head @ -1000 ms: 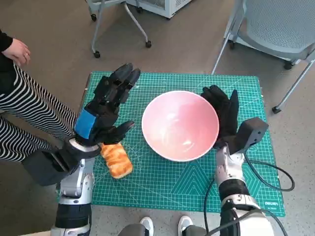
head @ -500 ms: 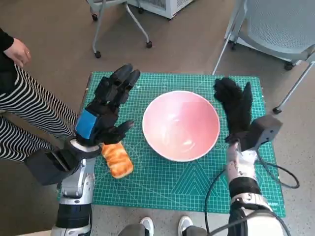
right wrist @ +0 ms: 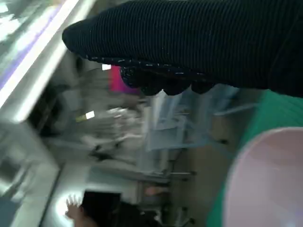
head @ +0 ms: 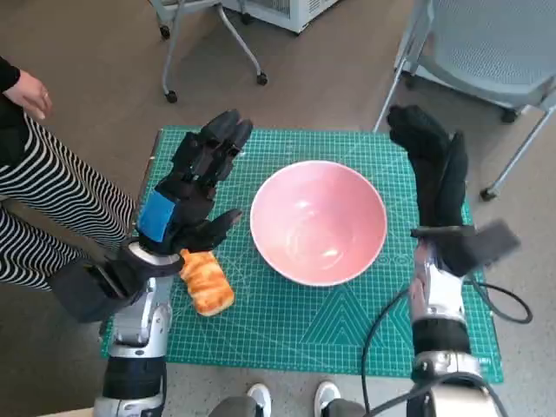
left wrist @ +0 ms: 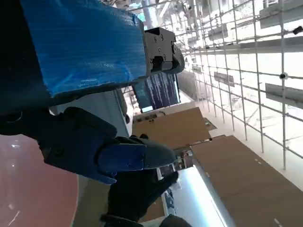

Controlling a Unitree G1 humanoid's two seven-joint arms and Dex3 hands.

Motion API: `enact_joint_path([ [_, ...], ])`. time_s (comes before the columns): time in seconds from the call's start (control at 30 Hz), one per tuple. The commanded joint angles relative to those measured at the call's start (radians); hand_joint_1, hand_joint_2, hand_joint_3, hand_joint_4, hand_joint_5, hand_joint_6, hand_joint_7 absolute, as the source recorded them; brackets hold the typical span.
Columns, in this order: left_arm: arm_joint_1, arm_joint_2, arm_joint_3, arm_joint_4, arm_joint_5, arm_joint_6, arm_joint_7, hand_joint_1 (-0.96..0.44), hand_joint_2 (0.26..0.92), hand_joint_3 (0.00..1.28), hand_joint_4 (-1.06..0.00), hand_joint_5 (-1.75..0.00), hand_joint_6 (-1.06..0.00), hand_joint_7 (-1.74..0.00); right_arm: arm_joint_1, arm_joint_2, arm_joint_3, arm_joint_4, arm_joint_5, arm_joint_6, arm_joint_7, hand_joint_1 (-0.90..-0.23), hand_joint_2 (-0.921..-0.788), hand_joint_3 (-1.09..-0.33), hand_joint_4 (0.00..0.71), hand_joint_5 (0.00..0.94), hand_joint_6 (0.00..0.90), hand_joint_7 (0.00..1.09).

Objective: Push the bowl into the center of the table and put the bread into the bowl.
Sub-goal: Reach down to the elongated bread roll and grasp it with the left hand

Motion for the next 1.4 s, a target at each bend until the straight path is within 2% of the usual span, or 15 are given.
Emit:
enact_joint_path([
  [0.03,-0.041,0.028,0.005,0.010,0.001,-0.020,-0.027,-0.51,0.921,0.34,-0.08,-0.19,0.00,-0.48,0.078,0.017,0.052,-0.157,0.030,0.064,0.045,-0.713,-0.921,-0.764,0.160,0.001,0.025,0.58],
  [0.2,-0.074,0.076,0.021,0.018,-0.005,-0.020,-0.064,-0.50,0.921,0.33,-0.08,-0.19,0.00,-0.48,0.113,0.010,0.083,-0.275,0.034,0.115,0.060,-0.718,-0.921,-0.761,0.167,0.005,0.018,0.61],
  [0.43,-0.101,0.117,0.034,0.032,-0.012,-0.022,-0.099,-0.48,0.921,0.31,-0.08,-0.20,0.00,-0.49,0.131,0.001,0.094,-0.341,0.032,0.154,0.067,-0.719,-0.921,-0.759,0.173,0.007,0.015,0.63],
  [0.53,-0.145,0.176,0.054,0.083,-0.007,-0.045,-0.147,-0.47,0.921,0.30,-0.09,-0.20,0.00,-0.50,0.132,-0.007,0.101,-0.371,0.025,0.162,0.070,-0.721,-0.921,-0.758,0.172,0.006,0.007,0.63],
  [0.8,-0.181,0.253,0.073,0.155,0.012,-0.095,-0.198,-0.44,0.921,0.25,-0.10,-0.20,0.00,-0.53,0.133,-0.023,0.104,-0.390,0.001,0.172,0.059,-0.728,-0.921,-0.756,0.173,0.006,-0.001,0.63],
  [1.07,-0.207,0.342,0.077,0.207,0.035,-0.162,-0.262,-0.42,0.920,0.22,-0.10,-0.19,0.00,-0.50,0.135,-0.032,0.104,-0.390,-0.008,0.172,0.046,-0.732,-0.921,-0.756,0.174,0.006,-0.001,0.63],
  [1.2,-0.234,0.406,0.073,0.245,0.050,-0.197,-0.324,-0.41,0.899,0.19,-0.11,-0.19,0.00,-0.49,0.138,-0.033,0.102,-0.388,-0.009,0.174,0.041,-0.732,-0.921,-0.757,0.174,0.006,-0.001,0.63],
  [1.33,-0.256,0.471,0.060,0.270,0.073,-0.212,-0.385,-0.37,0.820,0.13,-0.13,-0.18,0.00,-0.53,0.143,-0.031,0.102,-0.391,-0.009,0.177,0.036,-0.730,-0.921,-0.757,0.174,0.005,-0.001,0.63],
  [1.4,-0.260,0.477,0.058,0.277,0.072,-0.217,-0.392,-0.37,0.805,0.12,-0.13,-0.18,0.00,-0.53,0.143,-0.031,0.102,-0.391,-0.009,0.177,0.035,-0.730,-0.921,-0.757,0.175,0.005,-0.001,0.63],
])
